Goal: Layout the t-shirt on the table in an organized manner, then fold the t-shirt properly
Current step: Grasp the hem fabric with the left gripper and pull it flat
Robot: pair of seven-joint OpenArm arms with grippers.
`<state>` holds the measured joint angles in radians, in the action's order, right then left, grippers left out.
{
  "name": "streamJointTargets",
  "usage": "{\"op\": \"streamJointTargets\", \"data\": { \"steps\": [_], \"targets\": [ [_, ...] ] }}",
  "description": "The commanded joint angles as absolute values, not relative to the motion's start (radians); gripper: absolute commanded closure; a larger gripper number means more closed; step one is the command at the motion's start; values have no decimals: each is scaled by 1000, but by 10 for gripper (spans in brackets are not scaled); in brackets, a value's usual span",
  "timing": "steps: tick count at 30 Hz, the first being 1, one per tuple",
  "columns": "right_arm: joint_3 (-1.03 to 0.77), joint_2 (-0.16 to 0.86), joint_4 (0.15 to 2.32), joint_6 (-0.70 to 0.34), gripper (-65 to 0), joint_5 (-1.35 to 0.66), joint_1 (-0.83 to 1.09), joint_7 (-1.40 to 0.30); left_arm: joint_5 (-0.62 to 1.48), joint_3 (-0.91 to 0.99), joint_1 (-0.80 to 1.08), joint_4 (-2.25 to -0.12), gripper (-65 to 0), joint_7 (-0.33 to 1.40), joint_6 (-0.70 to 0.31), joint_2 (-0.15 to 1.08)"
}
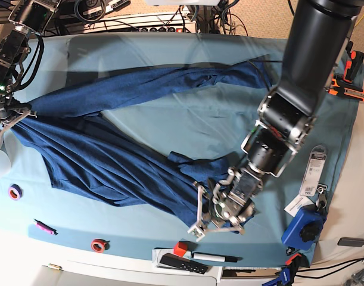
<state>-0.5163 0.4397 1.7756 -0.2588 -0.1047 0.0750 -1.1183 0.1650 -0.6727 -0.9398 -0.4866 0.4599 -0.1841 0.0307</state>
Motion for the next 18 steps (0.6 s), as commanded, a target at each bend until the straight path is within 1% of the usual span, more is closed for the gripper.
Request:
{"op": "streamJointTargets", "data": {
  "steps": [1, 3, 11, 15, 18],
  "targets": [
    [-525, 463, 1792, -254, 0, -97, 61, -1099, 175, -670, -986, -527, 0, 474, -180, 49],
    [-525, 463, 1792, -254, 0, -97, 61, -1099, 218, -670, -986, -584, 0, 541, -198, 87],
    [-525, 463, 1792, -254, 0, -97, 62, -1101, 475, -670, -979, -724, 0, 872, -369, 250],
    [-525, 463, 1792, -254, 0, -97, 62, -1105, 656, -670, -978, -742, 0, 975, -403, 343],
    [-525, 463, 1792, -254, 0, -97, 62, -1117, 793, -670, -975, -742, 0, 1020, -450, 415]
  ]
}}
